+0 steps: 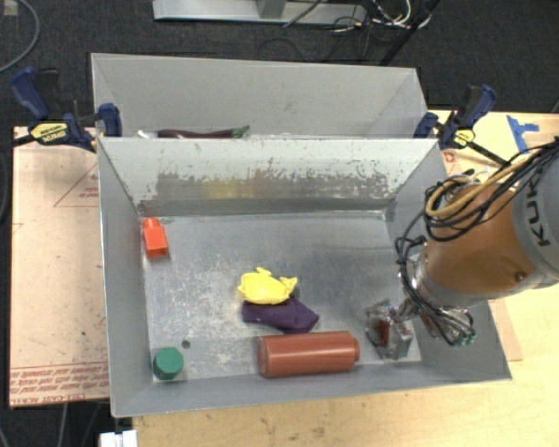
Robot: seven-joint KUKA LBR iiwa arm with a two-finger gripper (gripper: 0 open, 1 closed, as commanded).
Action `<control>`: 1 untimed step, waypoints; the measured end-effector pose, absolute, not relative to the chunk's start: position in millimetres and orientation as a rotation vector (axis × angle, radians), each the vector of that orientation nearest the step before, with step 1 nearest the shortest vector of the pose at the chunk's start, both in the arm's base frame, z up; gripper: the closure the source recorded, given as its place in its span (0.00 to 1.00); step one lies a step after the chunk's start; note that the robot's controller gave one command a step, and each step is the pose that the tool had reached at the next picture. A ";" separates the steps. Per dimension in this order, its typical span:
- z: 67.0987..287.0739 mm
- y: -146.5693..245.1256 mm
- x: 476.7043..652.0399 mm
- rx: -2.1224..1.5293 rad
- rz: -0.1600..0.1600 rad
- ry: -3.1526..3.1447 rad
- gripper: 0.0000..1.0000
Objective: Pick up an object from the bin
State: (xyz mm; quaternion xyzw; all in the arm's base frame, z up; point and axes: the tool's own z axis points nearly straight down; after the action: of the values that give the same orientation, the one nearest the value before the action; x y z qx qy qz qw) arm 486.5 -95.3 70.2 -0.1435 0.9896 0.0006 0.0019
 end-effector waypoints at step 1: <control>72.0 -95.1 490.3 -0.449 -0.003 3.091 0.00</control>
Offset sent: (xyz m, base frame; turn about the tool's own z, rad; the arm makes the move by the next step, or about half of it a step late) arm 0.0000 0.0000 0.0000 0.0000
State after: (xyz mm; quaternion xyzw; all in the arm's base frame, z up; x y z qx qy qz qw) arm 490.3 -95.1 72.0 -0.1436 0.9896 -0.0011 0.0091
